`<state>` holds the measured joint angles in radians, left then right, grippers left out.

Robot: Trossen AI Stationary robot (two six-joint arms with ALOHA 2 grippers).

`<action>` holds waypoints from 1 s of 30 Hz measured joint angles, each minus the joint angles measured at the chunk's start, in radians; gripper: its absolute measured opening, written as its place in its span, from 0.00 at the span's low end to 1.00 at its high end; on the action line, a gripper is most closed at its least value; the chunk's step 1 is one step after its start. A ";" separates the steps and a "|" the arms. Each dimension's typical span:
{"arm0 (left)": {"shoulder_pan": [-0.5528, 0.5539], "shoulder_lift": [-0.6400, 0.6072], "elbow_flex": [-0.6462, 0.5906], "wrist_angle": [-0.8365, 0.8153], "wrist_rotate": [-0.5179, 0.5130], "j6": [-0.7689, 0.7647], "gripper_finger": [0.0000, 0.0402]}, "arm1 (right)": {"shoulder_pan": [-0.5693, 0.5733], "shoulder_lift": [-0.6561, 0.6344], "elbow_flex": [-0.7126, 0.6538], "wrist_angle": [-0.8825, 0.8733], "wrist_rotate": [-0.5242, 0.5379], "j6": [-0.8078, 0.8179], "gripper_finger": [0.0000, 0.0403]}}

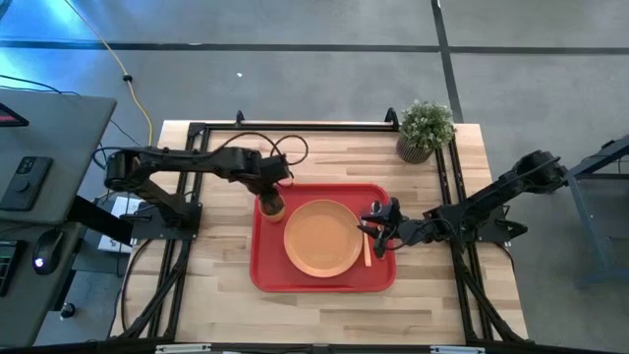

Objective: Pick and place plate/cup/fork/spoon on tray
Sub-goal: Put the orange cup on the red serving tray to the top left of the orange plate, then return to Home Position

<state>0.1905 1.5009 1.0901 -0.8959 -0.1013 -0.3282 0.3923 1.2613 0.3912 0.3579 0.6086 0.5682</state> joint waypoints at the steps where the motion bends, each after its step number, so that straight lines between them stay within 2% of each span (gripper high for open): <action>1: 0.000 -0.016 0.000 0.006 -0.001 0.007 0.38 | 0.000 0.000 0.000 0.002 0.000 0.000 0.34; 7: -0.011 -0.144 0.000 0.032 -0.067 0.044 0.46 | 0.000 -0.014 0.000 0.007 -0.024 -0.003 0.34; 10: -0.043 -0.219 -0.008 0.065 -0.150 0.053 0.47 | 0.001 -0.056 0.000 0.012 -0.071 -0.048 0.34; 12: -0.074 -0.279 -0.043 0.142 -0.206 0.064 0.47 | 0.001 -0.100 0.000 0.010 -0.114 -0.090 0.34; 15: -0.129 -0.376 -0.133 0.315 -0.258 0.106 0.47 | 0.001 -0.179 0.000 0.005 -0.165 -0.162 0.34; 21: -0.246 -0.570 -0.386 0.720 -0.307 0.212 0.46 | 0.002 -0.391 0.000 -0.083 -0.187 -0.292 0.30; 25: -0.302 -0.667 -0.580 1.046 -0.325 0.329 0.46 | 0.002 -0.549 0.000 -0.151 -0.197 -0.387 0.17; 28: -0.312 -0.707 -0.712 1.268 -0.284 0.383 0.46 | 0.002 -0.622 0.000 -0.175 -0.194 -0.421 0.04; 30: -0.306 -0.722 -0.780 1.354 -0.270 0.383 0.46 | 0.002 -0.649 0.000 -0.201 -0.193 -0.435 0.03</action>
<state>-0.1151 0.7788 0.3097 0.4581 -0.3712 0.0552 0.3943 0.6126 0.3916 0.1572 0.4152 0.1335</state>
